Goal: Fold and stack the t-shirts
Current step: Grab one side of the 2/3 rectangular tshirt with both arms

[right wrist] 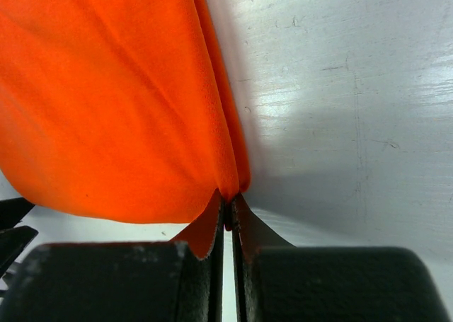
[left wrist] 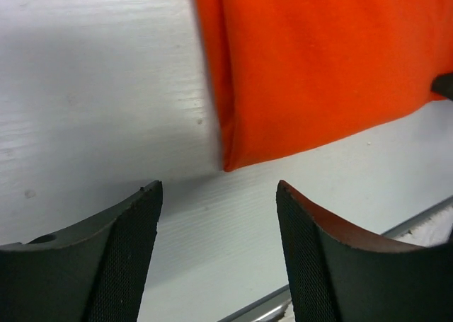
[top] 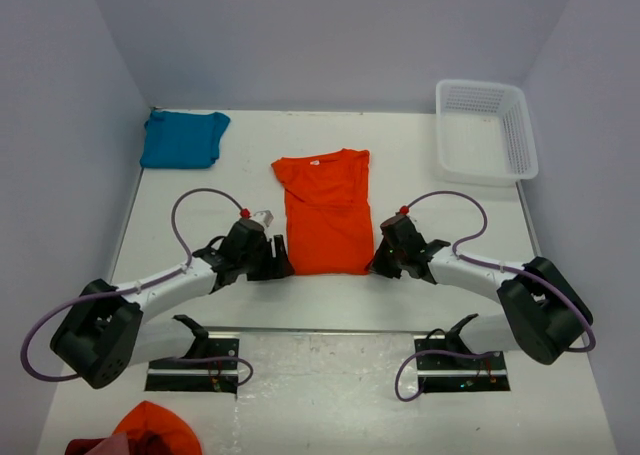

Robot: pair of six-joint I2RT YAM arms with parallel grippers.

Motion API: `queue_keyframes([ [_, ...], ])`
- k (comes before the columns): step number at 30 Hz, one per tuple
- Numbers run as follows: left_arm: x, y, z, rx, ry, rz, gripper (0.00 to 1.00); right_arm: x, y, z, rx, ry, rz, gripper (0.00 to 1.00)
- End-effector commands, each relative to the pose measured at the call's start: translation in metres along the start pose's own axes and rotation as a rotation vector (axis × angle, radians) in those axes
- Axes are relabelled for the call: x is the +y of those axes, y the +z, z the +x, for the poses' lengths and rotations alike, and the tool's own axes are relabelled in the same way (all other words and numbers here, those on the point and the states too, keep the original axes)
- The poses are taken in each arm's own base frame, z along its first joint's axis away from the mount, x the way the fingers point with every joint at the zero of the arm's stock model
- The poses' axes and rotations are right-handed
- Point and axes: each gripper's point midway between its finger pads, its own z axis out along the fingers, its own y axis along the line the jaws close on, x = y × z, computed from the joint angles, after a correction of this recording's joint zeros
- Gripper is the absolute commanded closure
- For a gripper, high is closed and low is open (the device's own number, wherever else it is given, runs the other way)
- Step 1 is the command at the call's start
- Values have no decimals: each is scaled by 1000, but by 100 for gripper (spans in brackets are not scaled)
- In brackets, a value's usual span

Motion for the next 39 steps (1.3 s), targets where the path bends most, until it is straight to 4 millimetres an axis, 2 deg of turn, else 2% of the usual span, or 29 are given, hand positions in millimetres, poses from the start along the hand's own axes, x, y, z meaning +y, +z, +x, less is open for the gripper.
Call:
queue_keyframes([
  [1, -11, 9, 18, 67, -34, 88, 32, -21, 1, 8, 13, -21, 68, 100],
  [5, -11, 20, 26, 102, -42, 109, 32, -22, 0, 8, 15, -23, 73, 100],
  [6, -17, 22, 23, 92, -39, 138, 32, -23, 0, 8, 14, -23, 73, 100],
  [10, -15, 27, 26, 108, -48, 130, 34, -25, -3, 7, 5, -16, 78, 100],
  [15, -10, 26, 29, 121, -51, 105, 48, -24, -5, 6, -1, -17, 80, 100],
  [16, -11, 25, 28, 117, -50, 108, 53, -24, -5, 6, -1, -17, 80, 100],
  [18, -13, 24, 23, 100, -46, 110, 58, -23, -4, 6, 1, -18, 76, 100],
  [19, -8, 22, 29, 124, -50, 88, 60, -22, -3, 7, 6, -18, 75, 100],
  [23, -6, 24, 29, 123, -48, 75, 60, -21, 0, 6, 10, -17, 74, 100],
  [26, -5, 28, 36, 153, -55, 80, 61, -21, 0, 7, 15, -17, 76, 100],
  [27, -9, 30, 31, 130, -49, 104, 62, -23, 0, 8, 16, -18, 79, 100],
  [33, -3, 39, 35, 139, -55, 89, 68, -20, -4, 6, 7, -23, 69, 100],
  [36, -2, 41, 37, 150, -55, 84, 85, -21, -5, 6, 4, -20, 67, 100],
  [37, 0, 42, 38, 153, -55, 73, 100, -20, -5, 6, 5, -21, 64, 100],
  [39, 6, 42, 42, 161, -57, 47, 100, -19, -5, 6, 6, -27, 61, 100],
])
